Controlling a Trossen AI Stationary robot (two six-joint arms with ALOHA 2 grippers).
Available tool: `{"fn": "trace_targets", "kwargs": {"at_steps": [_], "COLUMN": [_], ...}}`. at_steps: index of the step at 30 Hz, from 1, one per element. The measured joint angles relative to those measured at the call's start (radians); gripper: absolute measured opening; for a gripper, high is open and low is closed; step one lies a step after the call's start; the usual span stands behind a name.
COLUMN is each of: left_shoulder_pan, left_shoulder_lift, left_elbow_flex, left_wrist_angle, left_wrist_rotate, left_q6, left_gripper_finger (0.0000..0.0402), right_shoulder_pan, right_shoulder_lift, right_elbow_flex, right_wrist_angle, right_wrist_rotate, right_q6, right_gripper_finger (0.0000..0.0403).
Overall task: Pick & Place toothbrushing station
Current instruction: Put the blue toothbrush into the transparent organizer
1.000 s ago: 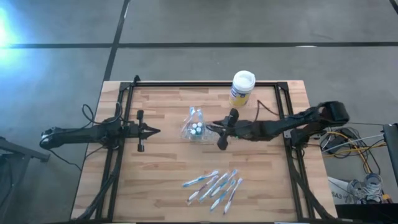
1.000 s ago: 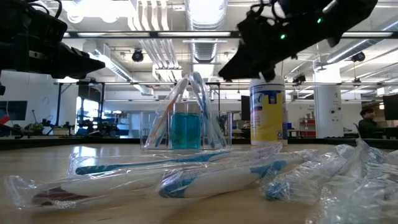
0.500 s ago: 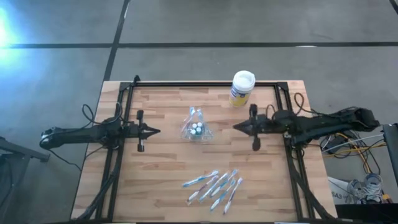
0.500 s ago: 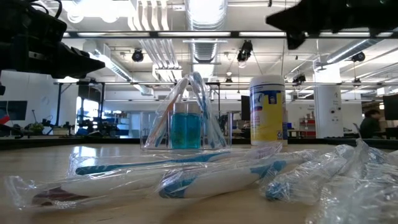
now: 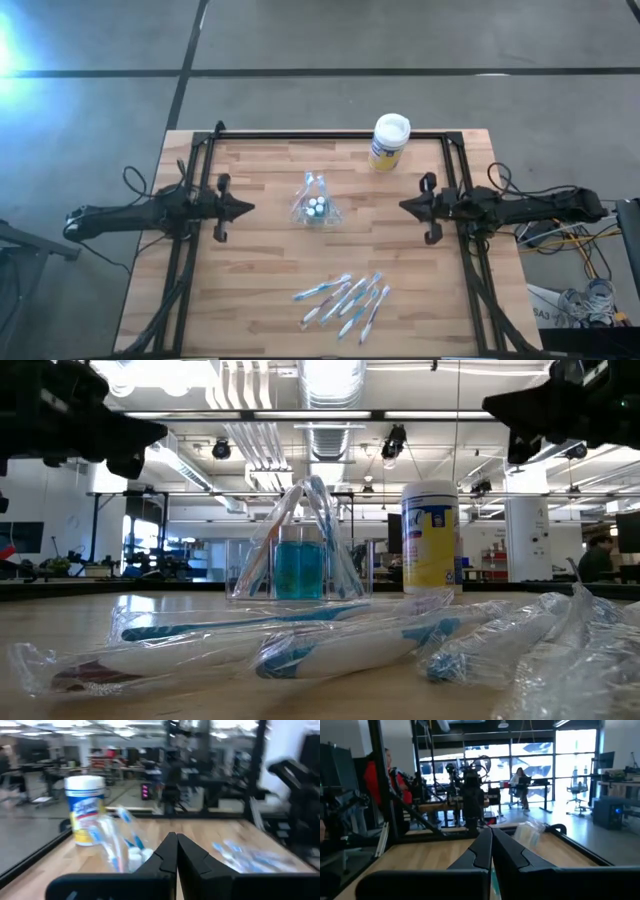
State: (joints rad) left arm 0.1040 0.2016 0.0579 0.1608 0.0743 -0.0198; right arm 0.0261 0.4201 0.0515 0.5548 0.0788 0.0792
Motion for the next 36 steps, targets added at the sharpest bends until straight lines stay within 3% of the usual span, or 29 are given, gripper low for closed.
{"fn": "trace_targets", "kwargs": {"at_steps": [17, 36], "left_shoulder_pan": [0.0, 0.0], "left_shoulder_lift": [0.06, 0.081], "left_elbow_flex": [0.021, 0.02], "left_wrist_angle": [0.073, 0.078], "left_wrist_rotate": [-0.042, -0.042], "left_q6": [-0.177, -0.132], "left_gripper_finger": [0.0009, 0.0007], "right_shoulder_pan": [-0.001, 0.0], "right_shoulder_lift": [-0.046, -0.08], "right_elbow_flex": [-0.035, -0.035], "right_wrist_angle": [-0.062, -0.083], "right_wrist_rotate": [0.0, -0.087], "right_q6": [-0.008, -0.024], "right_gripper_finger": [0.0008, 0.0008]}}
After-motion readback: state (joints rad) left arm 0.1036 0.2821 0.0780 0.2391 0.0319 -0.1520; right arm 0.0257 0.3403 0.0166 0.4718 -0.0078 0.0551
